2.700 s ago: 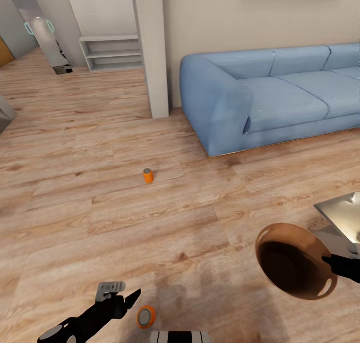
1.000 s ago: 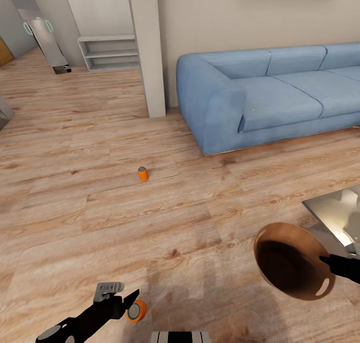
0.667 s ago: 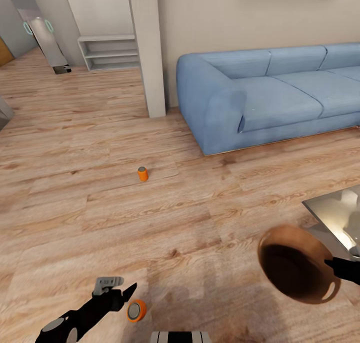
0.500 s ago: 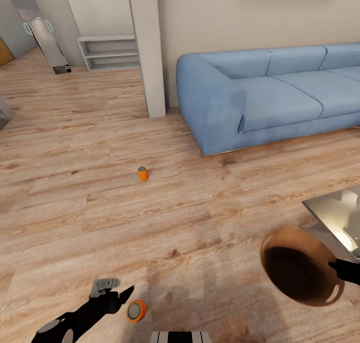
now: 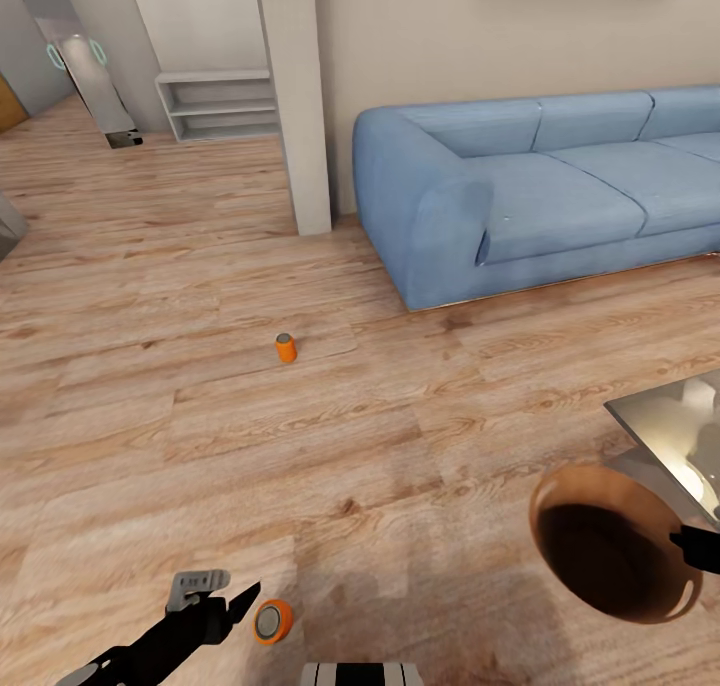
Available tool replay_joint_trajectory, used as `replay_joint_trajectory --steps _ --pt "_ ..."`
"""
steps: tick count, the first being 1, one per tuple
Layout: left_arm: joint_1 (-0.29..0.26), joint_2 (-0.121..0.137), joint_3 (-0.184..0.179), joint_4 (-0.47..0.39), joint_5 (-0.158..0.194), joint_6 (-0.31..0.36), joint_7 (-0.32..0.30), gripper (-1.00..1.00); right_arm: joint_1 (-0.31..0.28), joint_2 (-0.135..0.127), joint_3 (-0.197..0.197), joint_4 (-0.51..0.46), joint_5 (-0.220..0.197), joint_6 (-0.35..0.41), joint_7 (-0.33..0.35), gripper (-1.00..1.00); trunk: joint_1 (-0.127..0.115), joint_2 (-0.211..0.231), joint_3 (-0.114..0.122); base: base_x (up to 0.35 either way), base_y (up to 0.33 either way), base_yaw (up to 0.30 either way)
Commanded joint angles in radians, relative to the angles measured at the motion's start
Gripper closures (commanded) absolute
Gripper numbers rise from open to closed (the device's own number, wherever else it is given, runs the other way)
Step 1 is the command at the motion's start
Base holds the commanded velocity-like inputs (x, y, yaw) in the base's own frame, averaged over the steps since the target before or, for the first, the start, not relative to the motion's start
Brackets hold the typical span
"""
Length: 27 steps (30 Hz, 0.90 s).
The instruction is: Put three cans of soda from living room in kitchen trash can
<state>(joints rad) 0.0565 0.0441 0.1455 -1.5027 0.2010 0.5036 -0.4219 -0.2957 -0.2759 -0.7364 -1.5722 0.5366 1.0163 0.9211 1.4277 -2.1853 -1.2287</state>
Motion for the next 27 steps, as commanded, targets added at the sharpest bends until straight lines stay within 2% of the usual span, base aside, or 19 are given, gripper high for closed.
replay_joint_trajectory --steps 1,11,12,27 --pt "0.0 0.0 0.0 0.0 0.001 0.0 0.0 -1.0 0.0 0.0 0.0 0.0 -0.005 0.004 0.002 1.0 0.0 0.0 0.0 0.0 0.0 0.0" --pt "0.0 0.003 0.0 -0.001 0.001 0.0 -0.004 -1.0 0.0 0.001 -0.001 0.0 0.023 0.004 0.002 1.0 0.0 0.0 0.0 0.0 0.0 0.0" --pt "0.0 0.005 0.0 -0.001 0.001 0.0 -0.008 -1.0 0.0 0.001 -0.001 0.0 -0.195 0.004 0.002 1.0 0.0 0.0 0.0 0.0 0.0 0.0" --pt "0.0 0.01 -0.007 -0.002 -0.005 0.002 -0.033 -1.0 0.0 -0.002 -0.003 0.0 -0.195 0.004 0.002 1.0 0.0 0.0 0.0 0.0 0.0 0.0"
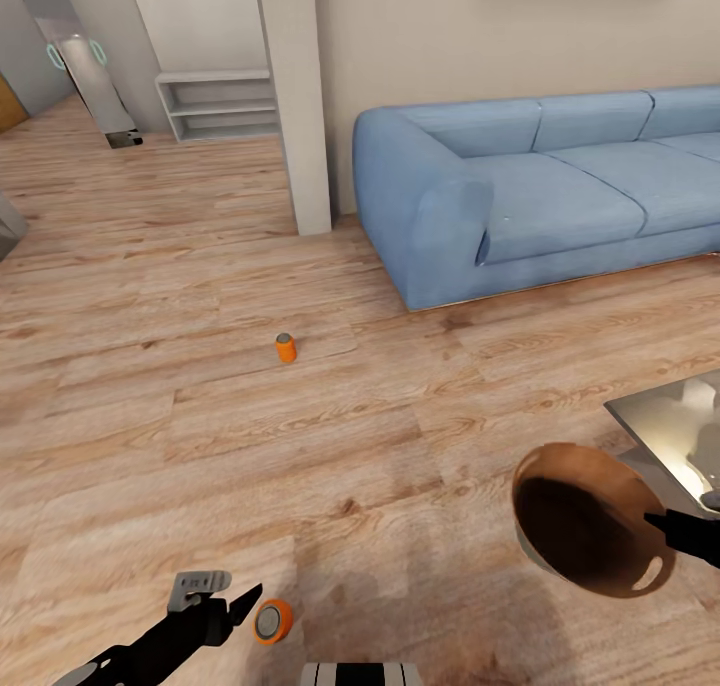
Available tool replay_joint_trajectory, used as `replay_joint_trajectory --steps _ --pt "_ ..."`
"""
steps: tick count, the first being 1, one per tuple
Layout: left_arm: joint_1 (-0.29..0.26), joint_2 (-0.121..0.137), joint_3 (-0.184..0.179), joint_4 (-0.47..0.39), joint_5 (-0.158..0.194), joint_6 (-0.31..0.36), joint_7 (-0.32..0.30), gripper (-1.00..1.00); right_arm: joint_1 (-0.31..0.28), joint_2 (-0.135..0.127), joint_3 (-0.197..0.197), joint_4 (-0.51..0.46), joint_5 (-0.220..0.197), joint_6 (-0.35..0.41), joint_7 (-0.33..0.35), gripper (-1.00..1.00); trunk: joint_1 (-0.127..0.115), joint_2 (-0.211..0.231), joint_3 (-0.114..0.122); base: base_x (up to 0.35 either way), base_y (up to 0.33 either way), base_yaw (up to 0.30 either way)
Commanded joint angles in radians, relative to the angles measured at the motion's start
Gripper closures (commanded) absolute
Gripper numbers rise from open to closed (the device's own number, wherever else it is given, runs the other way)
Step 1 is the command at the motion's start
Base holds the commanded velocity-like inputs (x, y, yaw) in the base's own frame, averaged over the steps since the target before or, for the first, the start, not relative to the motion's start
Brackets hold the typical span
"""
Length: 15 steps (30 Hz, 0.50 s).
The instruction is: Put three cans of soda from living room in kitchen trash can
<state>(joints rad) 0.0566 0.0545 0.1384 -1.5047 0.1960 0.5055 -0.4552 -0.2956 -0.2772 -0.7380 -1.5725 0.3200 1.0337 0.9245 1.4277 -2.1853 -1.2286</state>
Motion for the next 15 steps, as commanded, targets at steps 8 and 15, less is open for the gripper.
replay_joint_trajectory --steps 8,15 --pt "0.0 0.001 0.001 0.0 -0.004 0.023 0.001 -1.0 0.0 0.0 -0.001 0.0 0.022 -0.012 -0.001 1.0 0.0 0.0 0.0 0.0 0.0 0.0" --pt "0.0 -0.002 0.003 0.001 -0.004 0.028 0.001 -1.0 0.0 -0.002 -0.001 0.0 0.022 -0.012 -0.001 1.0 0.004 -0.007 -0.003 0.0 0.0 0.0"
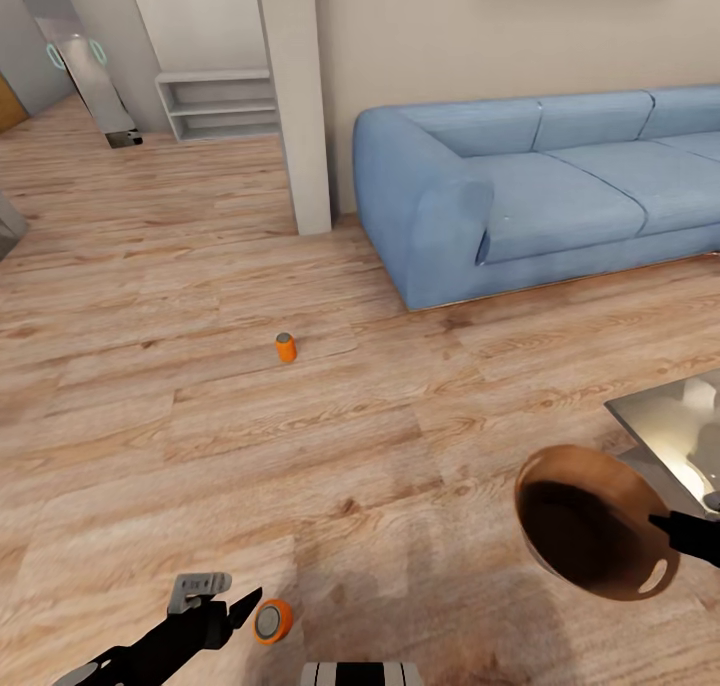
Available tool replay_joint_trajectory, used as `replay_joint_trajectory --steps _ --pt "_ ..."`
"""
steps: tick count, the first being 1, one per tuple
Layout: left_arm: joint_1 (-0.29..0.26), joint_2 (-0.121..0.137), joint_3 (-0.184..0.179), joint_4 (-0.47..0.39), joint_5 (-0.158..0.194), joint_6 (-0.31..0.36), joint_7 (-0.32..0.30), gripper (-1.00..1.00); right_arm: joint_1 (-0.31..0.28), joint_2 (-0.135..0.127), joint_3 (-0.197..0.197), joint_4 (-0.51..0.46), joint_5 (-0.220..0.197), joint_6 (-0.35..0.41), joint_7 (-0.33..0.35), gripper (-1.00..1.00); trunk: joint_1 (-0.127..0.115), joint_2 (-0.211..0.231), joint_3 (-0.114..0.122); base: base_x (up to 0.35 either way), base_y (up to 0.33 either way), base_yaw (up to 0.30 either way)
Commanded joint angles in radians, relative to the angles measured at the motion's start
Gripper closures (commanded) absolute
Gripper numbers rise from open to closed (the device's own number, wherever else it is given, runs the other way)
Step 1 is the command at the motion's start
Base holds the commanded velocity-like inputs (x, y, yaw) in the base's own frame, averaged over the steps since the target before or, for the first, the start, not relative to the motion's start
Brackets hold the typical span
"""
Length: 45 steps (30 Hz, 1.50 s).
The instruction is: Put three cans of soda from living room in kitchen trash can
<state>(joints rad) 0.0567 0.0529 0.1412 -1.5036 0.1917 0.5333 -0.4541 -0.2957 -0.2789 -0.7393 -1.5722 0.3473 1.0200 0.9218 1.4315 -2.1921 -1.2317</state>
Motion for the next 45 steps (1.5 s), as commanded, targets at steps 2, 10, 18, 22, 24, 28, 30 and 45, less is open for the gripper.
replay_joint_trajectory --steps 2,10,18,22,24,28,30,45 --pt "0.0 0.0 0.0 0.0 0.0 0.001 0.0 -1.0 0.0 0.0 0.0 0.0 -0.005 0.002 0.001 1.0 0.008 -0.014 -0.006 0.0 0.0 0.0" --pt "0.0 0.001 0.0 0.001 0.0 0.002 0.0 -1.0 0.0 -0.004 0.0 0.0 -0.005 0.002 0.002 1.0 0.038 -0.07 -0.031 0.0 0.0 0.0" --pt "0.0 0.001 0.001 0.0 0.0 0.002 0.0 -1.0 0.0 -0.006 0.0 0.0 -0.005 0.002 0.002 1.0 0.069 -0.126 -0.056 0.0 0.0 0.0" --pt "0.0 0.002 0.003 0.0 0.001 0.002 0.0 -1.0 0.0 -0.007 0.0 0.0 -0.005 0.002 0.002 1.0 0.084 -0.154 -0.069 0.0 0.0 0.0" --pt "0.0 0.002 0.003 0.001 0.001 0.002 0.0 -1.0 0.0 -0.007 0.0 0.0 -0.005 0.002 0.002 1.0 0.092 -0.168 -0.075 0.0 0.0 0.0" --pt "0.0 0.002 0.003 0.0 0.001 0.002 0.0 -1.0 0.0 -0.008 0.0 0.0 -0.005 0.002 0.002 1.0 0.104 -0.189 -0.085 0.0 0.0 0.0" --pt "0.0 0.002 0.003 0.0 0.001 0.002 0.0 -1.0 0.0 -0.008 0.0 0.0 -0.005 0.002 0.002 1.0 0.104 -0.189 -0.085 0.0 0.0 0.0" --pt "0.0 0.002 0.003 0.0 0.002 0.002 0.0 -1.0 0.0 -0.009 0.0 0.0 -0.005 0.002 0.002 1.0 0.104 -0.189 -0.085 0.0 0.0 0.0"
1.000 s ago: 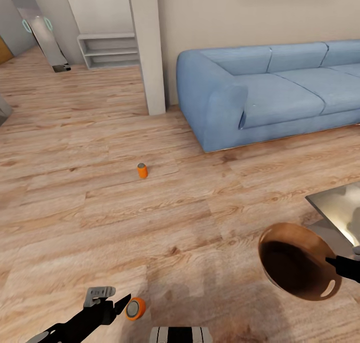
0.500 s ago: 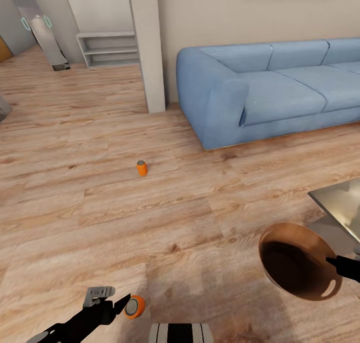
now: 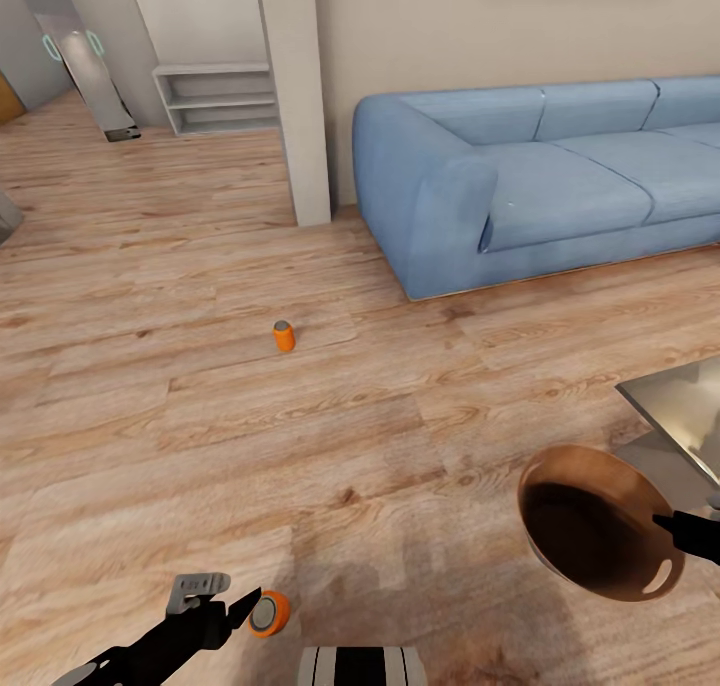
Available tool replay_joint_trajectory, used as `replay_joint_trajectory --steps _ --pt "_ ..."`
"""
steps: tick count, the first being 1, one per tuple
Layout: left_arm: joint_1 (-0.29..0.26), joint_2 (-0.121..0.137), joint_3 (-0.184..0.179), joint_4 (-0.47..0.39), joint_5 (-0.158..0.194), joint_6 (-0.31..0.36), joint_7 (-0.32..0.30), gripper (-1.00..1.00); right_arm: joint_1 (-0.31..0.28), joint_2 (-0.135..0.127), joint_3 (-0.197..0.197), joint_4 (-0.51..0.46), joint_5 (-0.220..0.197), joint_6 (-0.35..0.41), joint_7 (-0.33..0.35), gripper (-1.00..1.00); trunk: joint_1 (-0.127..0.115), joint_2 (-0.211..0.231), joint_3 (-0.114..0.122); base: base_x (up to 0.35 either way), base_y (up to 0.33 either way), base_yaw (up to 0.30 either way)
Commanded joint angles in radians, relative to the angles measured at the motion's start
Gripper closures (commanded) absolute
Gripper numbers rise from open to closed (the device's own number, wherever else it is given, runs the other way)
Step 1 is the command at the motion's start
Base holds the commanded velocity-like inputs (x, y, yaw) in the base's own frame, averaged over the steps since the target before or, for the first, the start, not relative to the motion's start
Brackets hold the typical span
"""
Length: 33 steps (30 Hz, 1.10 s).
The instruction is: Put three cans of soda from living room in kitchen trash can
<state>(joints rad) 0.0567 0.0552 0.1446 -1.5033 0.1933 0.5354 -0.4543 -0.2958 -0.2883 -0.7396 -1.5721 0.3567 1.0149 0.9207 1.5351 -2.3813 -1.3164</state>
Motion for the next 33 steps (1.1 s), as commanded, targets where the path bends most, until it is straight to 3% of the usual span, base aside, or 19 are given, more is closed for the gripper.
replay_joint_trajectory --steps 1,7,24,33 --pt "0.0 0.0 0.0 0.0 0.0 0.0 0.0 -1.0 0.0 0.0 0.0 0.0 -0.015 0.007 0.003 1.0 0.0 0.0 0.0 0.0 0.0 0.0" --pt "0.0 0.0 0.001 0.0 0.003 0.0 0.0 -1.0 0.0 0.0 0.0 0.0 -0.015 0.007 0.003 1.0 0.0 0.0 0.0 0.0 0.0 0.0" --pt "0.0 0.0 0.001 0.002 0.006 0.001 0.0 -1.0 0.0 0.0 0.0 0.0 -0.015 0.007 0.003 1.0 0.065 -0.119 -0.053 0.0 0.0 0.0" --pt "0.0 0.0 0.001 0.002 0.006 0.0 0.0 -1.0 0.0 0.0 0.0 0.0 -0.015 0.007 0.003 1.0 0.065 -0.119 -0.053 0.0 0.0 0.0"
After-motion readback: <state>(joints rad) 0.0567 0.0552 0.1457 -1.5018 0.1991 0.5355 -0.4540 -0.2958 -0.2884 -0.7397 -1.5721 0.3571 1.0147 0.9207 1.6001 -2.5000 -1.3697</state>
